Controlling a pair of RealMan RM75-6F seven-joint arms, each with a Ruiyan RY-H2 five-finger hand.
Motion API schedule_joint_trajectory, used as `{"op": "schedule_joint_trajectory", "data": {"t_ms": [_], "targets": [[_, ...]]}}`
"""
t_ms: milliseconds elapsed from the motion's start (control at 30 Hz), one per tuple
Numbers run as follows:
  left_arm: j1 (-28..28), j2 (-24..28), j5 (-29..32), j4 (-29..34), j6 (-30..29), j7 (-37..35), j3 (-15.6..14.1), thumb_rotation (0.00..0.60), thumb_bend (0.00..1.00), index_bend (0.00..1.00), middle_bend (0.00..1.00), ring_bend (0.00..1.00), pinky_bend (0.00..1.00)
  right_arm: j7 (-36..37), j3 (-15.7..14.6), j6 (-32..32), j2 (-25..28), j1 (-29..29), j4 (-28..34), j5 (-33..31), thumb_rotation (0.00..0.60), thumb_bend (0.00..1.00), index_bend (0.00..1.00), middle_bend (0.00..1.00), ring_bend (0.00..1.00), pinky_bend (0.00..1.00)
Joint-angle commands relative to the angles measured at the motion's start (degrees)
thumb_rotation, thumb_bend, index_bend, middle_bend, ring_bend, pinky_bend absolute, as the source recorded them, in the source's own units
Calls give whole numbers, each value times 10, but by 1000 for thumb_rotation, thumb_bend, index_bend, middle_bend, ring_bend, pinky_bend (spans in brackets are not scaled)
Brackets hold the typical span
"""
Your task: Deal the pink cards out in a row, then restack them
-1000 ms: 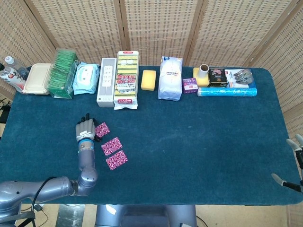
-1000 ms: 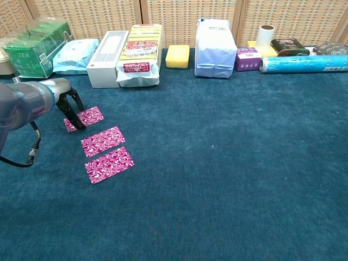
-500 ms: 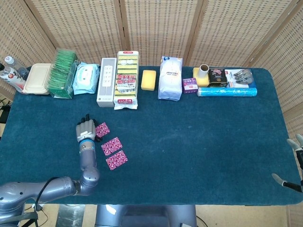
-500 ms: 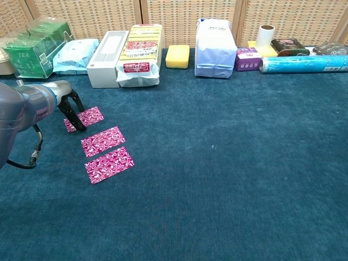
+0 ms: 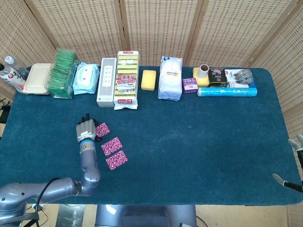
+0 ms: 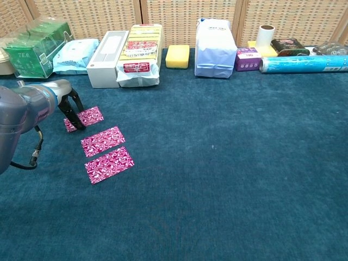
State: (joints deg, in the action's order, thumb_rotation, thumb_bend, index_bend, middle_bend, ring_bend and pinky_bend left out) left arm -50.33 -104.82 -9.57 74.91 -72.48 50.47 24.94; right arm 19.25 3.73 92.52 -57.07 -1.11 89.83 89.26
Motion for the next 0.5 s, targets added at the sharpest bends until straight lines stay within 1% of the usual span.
{"op": "schedule_joint_trajectory", "data": {"t_ms": [33,267,400,500], "targets": [[2,0,-2,2,-2,2,0,600,226,484,0,0,159,-1,0,0,0,0,0,0,600,0,94,0,0,0],[6,2,-10,10,-3,1,5,600,227,490,0,0,159,-2,0,-1,0,0,1,0,600,0,94,0,0,0],[10,10,-16,26,-6,-1,7,600,227,490,0,0,160,-3,0,-3,1,1,2,-1,600,0,94,0,0,0],[16,22,-19,49,-7,-3,10,600,227,490,0,0,159,-2,-1,-2,0,1,0,0,600,0,94,0,0,0]]}}
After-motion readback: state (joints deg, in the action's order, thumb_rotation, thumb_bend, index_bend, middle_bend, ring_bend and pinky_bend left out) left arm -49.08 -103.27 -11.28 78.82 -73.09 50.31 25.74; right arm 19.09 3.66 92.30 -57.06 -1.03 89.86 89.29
